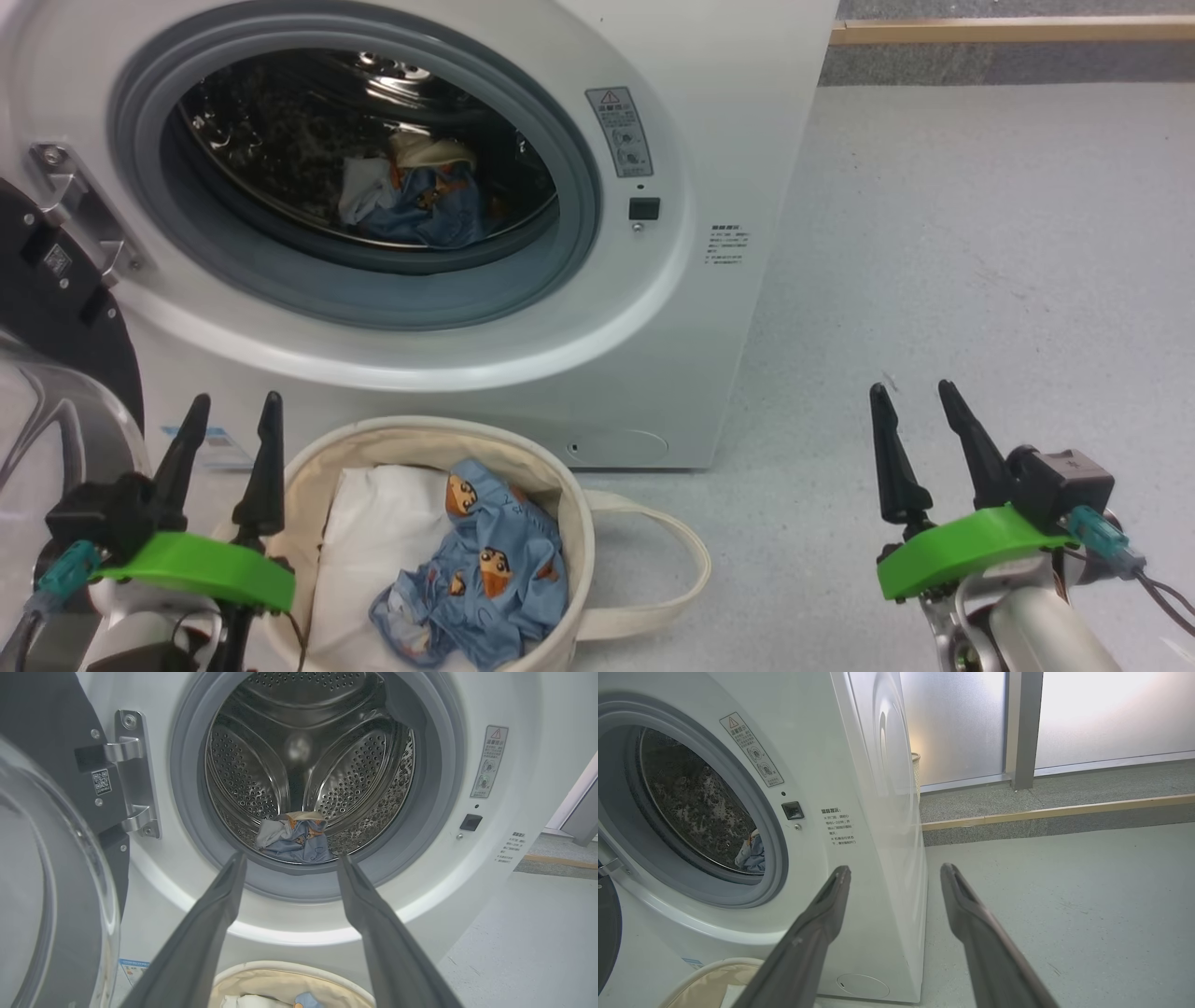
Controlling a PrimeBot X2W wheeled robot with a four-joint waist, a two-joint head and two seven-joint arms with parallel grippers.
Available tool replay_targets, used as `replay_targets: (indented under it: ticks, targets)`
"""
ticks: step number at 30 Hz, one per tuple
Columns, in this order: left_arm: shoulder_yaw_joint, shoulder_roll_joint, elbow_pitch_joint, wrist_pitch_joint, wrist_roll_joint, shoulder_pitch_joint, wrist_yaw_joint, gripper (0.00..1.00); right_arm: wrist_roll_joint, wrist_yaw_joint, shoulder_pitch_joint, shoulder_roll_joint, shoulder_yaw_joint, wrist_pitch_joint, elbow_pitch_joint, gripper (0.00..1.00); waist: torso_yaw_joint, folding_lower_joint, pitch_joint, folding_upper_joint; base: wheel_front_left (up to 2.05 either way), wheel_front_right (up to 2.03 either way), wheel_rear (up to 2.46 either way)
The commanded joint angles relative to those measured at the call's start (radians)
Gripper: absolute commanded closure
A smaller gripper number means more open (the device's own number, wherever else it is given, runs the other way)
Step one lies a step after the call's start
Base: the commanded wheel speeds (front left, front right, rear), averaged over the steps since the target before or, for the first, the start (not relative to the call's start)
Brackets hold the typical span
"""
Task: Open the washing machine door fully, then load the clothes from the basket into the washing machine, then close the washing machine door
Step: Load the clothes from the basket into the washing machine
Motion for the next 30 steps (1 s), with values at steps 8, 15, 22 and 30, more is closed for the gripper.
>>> replay_targets:
  ticks: [8,15,22,30]
  targets:
    - [0.001,-0.005,0.043,-0.009,-0.019,-0.076,-0.005,0.00,-0.003,0.000,-0.057,-0.006,0.019,-0.012,-0.036,0.00,-0.005,-0.0001,0.048,-0.0001,0.00,0.00,0.00]
    - [-0.062,-0.019,0.165,-0.009,-0.055,-0.133,-0.005,0.00,-0.005,0.000,-0.107,-0.022,0.011,-0.012,-0.032,0.00,-0.010,-0.0001,0.123,-0.0001,0.00,0.00,0.00]
    - [-0.103,-0.041,0.333,-0.009,-0.097,-0.209,-0.005,0.00,-0.014,0.000,-0.155,-0.026,0.022,-0.012,-0.034,0.00,-0.028,-0.0001,0.203,-0.0001,0.00,0.00,0.00]
    - [-0.172,-0.068,0.517,-0.009,-0.131,-0.294,-0.005,0.00,-0.034,0.000,-0.209,-0.045,0.018,-0.012,-0.044,0.00,-0.041,-0.0001,0.295,-0.0001,0.00,0.00,0.00]
